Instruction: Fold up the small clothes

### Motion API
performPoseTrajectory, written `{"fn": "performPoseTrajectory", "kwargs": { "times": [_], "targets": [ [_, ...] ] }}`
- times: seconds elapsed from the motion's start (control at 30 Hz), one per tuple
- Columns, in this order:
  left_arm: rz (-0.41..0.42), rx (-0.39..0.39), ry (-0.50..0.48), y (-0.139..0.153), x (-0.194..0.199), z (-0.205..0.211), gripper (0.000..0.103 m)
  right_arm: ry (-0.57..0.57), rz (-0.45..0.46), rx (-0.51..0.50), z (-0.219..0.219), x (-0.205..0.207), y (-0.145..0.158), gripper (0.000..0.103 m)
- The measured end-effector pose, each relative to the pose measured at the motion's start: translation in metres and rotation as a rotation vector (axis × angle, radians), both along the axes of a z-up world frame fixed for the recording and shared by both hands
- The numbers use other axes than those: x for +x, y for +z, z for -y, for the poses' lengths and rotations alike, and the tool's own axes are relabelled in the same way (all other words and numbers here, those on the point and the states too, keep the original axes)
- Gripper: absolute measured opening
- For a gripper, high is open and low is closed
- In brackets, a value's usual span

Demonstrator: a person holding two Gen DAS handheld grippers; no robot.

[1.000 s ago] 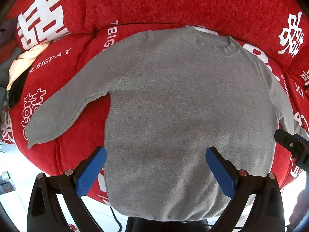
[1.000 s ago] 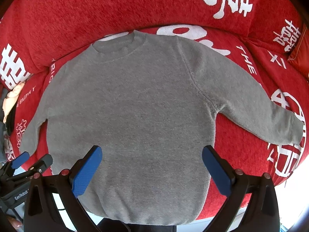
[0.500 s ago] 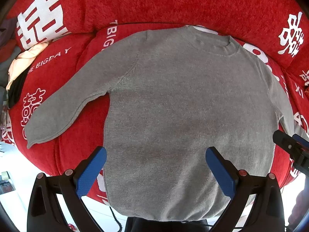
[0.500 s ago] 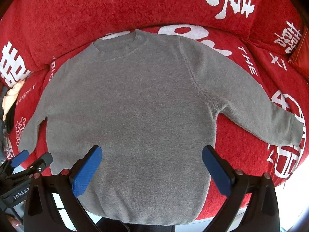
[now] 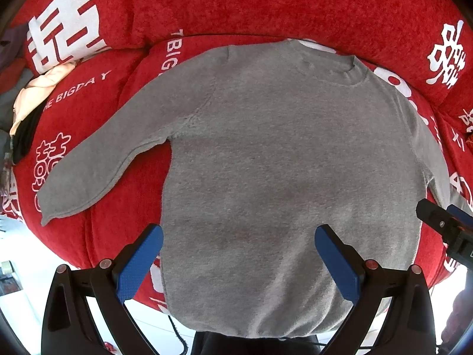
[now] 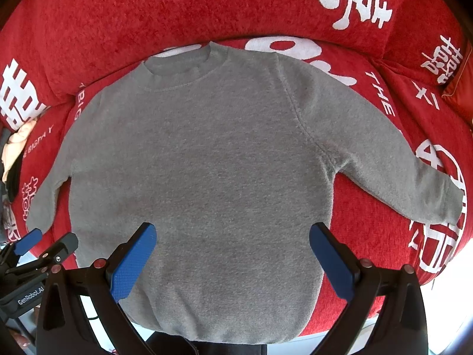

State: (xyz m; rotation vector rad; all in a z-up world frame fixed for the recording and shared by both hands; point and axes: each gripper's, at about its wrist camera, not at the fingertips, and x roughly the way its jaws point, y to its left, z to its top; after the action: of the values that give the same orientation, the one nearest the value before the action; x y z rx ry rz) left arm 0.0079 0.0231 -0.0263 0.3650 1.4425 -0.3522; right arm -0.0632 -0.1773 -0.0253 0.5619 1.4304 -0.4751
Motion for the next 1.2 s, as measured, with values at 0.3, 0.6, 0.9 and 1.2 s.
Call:
{"fn": "performPoseTrajectory", "kwargs": {
  "times": [0.3, 0.6, 0.9, 1.2],
  "targets": [
    [0.007, 0.003, -0.005, -0.001, 0.002, -0.005, 0.103, 0.008, -0.004, -0.003, -0.003, 0.003, -0.001, 0.103],
    [0.001, -0.002, 0.003, -0.003, 0.005, -0.009, 0.103, 0.017, -0.012, -0.007, -0.006, 0.006, -0.003, 0.103],
    [0.002, -0.012, 0.017, -0.004, 0.008, -0.014, 0.103, 0.024, -0.02, -0.01, -0.008, 0.009, -0.004, 0.103],
    [-0.025, -0.047, 0.064, -0.007, 0.016, -0.024, 0.103, 0.046, -0.015, -0.027, -0.015, 0.018, -0.004, 0.103]
  ]
}}
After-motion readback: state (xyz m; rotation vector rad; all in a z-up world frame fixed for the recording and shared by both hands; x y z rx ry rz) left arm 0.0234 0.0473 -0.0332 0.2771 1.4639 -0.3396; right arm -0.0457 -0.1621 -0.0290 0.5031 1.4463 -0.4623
